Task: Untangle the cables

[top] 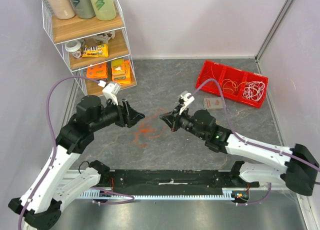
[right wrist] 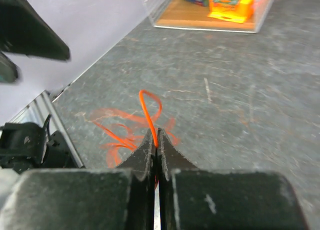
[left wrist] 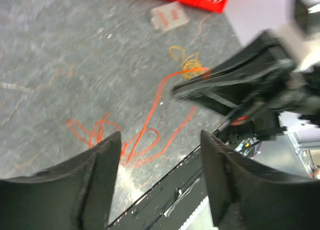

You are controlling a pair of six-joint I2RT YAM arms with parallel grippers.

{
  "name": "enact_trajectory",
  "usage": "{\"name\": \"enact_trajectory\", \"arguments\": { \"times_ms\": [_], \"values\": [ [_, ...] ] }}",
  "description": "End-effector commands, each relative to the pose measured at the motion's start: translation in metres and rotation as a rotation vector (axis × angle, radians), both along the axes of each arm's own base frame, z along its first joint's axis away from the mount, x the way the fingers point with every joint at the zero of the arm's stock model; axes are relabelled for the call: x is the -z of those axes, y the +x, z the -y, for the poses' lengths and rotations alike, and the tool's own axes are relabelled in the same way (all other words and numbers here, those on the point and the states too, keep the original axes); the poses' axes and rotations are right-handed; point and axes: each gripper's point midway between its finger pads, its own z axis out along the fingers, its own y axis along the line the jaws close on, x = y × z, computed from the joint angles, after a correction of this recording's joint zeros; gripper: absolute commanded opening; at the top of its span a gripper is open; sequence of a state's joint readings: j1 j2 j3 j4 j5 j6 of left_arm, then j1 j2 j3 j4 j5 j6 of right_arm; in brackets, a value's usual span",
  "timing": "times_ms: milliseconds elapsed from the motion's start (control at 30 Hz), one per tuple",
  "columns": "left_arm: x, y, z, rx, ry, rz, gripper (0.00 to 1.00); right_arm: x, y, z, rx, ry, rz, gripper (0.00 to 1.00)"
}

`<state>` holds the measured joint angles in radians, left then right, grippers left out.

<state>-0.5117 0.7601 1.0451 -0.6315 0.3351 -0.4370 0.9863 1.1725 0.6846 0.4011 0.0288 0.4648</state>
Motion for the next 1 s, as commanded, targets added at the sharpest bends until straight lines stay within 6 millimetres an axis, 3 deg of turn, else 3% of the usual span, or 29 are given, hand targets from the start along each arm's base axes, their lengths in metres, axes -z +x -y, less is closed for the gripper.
{"name": "enact_trajectory", "arguments": {
  "times_ms": [0,33,167,333,500,633,800,967],
  "values": [
    [0.056,0.017,-0.012,-0.119,0.099,-0.128,0.77,0.042,0.003,0.049,0.201,-0.164,-0.17,0.0],
    [0.063,0.017,-0.009,-0.11,0.092,-0.143,0.85,0.047,0.001,0.053,0.211,-0.175,-0.198,0.0],
    [0.093,0.01,0.004,-0.061,0.05,-0.227,0.84,0.063,-0.008,0.069,0.249,-0.182,-0.271,0.0],
    [0.139,0.0,0.021,0.012,0.005,-0.347,0.74,0.052,-0.008,0.086,0.3,-0.181,-0.26,0.0],
    [0.177,0.002,0.032,0.039,0.005,-0.444,0.73,0.043,-0.009,0.098,0.325,-0.182,-0.232,0.0],
    [0.195,0.01,0.045,0.077,0.018,-0.454,0.66,0.04,-0.011,0.103,0.33,-0.172,-0.227,0.0],
    [0.207,0.017,0.07,0.165,0.025,-0.428,0.72,0.042,-0.012,0.105,0.332,-0.176,-0.227,0.0],
    [0.225,0.01,0.098,0.257,0.084,-0.482,0.71,0.042,-0.011,0.104,0.329,-0.186,-0.221,0.0]
  ]
}}
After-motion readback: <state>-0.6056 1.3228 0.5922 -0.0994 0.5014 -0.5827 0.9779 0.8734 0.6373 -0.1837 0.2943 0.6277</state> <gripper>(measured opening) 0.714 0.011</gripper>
